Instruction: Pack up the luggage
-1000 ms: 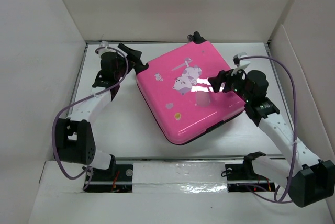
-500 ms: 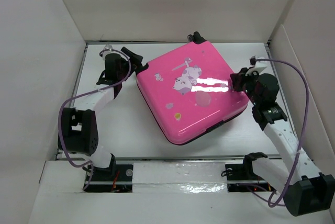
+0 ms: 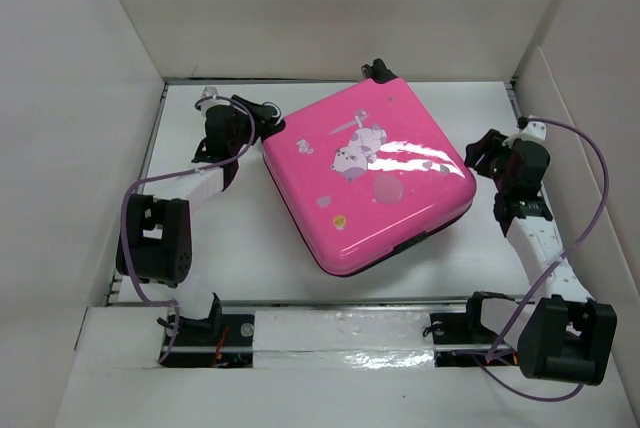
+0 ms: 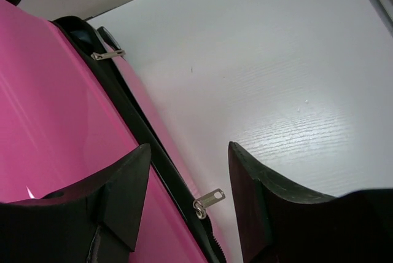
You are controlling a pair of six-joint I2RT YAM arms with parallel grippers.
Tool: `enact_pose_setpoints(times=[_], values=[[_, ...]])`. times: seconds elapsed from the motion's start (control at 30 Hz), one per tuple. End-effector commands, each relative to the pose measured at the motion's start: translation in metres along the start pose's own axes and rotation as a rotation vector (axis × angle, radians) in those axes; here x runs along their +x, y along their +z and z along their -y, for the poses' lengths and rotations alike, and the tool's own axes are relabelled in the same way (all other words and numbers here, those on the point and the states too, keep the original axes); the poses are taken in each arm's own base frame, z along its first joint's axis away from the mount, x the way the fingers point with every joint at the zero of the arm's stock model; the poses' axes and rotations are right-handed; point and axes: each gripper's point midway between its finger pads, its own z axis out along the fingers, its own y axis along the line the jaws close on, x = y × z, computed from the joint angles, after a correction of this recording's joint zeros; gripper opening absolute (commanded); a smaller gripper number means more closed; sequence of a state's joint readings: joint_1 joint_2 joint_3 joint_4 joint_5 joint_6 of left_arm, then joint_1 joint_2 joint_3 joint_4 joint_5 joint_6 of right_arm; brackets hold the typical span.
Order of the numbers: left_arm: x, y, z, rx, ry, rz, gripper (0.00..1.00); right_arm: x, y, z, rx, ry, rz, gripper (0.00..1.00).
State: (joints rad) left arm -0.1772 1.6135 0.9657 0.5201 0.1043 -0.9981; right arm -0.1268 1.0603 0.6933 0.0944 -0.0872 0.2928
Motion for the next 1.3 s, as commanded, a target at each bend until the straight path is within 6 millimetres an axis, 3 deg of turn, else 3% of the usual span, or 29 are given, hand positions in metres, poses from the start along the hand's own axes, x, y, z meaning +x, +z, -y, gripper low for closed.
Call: enact_pose_setpoints(times=[0.0, 0.03, 0.33, 0.5, 0.57, 0.73, 0.77, 0.83, 1.0, 1.07, 1.13, 1.17, 1.2, 1.23, 1.27], values=[[-0.005, -0.009, 0.053, 0.187, -0.007, 0.013, 0.06, -0.001, -0.003, -0.007, -0.041, 0.000, 0.031, 0.59], [-0.009, -0.013, 0.061, 0.205, -0.004, 0.022, 0.00, 0.000, -0.003, -0.001, -0.027, 0.002, 0.033, 0.59], [-0.044, -0.054, 0.144, 0.347, 0.029, 0.026, 0.00, 0.010, -0.002, 0.011, -0.024, 0.016, 0.009, 0.60], [-0.049, -0.065, 0.170, 0.414, 0.008, -0.038, 0.00, 0.006, 0.000, 0.019, -0.026, 0.032, 0.012, 0.82], [-0.059, -0.067, 0.180, 0.421, -0.001, -0.027, 0.00, 0.005, 0.003, 0.021, -0.031, 0.042, 0.013, 0.84], [-0.072, -0.050, 0.189, 0.391, -0.005, -0.024, 0.00, 0.007, 0.009, 0.016, -0.070, 0.055, -0.023, 0.85], [-0.064, -0.040, 0.185, 0.383, -0.033, -0.073, 0.00, 0.007, 0.010, 0.015, -0.077, 0.052, -0.027, 0.86], [-0.062, -0.040, 0.193, 0.417, -0.061, -0.097, 0.00, 0.012, 0.014, 0.018, -0.067, 0.058, -0.045, 0.90], [-0.052, -0.060, 0.212, 0.474, -0.104, -0.138, 0.00, 0.016, 0.021, 0.026, -0.044, 0.067, -0.059, 0.99], [-0.053, -0.078, 0.224, 0.517, -0.106, -0.145, 0.00, 0.013, 0.023, 0.022, -0.064, 0.071, -0.061, 1.00], [-0.048, -0.086, 0.218, 0.510, -0.118, -0.154, 0.00, 0.009, 0.025, 0.018, -0.088, 0.067, -0.058, 1.00], [-0.049, -0.100, 0.225, 0.544, -0.116, -0.152, 0.00, 0.009, 0.026, 0.017, -0.092, 0.076, -0.060, 1.00], [-0.040, -0.099, 0.209, 0.521, -0.133, -0.170, 0.00, 0.010, 0.029, 0.016, -0.103, 0.077, -0.060, 1.00], [-0.036, -0.104, 0.206, 0.525, -0.163, -0.185, 0.00, 0.012, 0.030, 0.014, -0.114, 0.081, -0.070, 1.00], [-0.036, -0.120, 0.214, 0.577, -0.163, -0.192, 0.00, 0.012, 0.031, 0.014, -0.118, 0.078, -0.073, 1.00]])
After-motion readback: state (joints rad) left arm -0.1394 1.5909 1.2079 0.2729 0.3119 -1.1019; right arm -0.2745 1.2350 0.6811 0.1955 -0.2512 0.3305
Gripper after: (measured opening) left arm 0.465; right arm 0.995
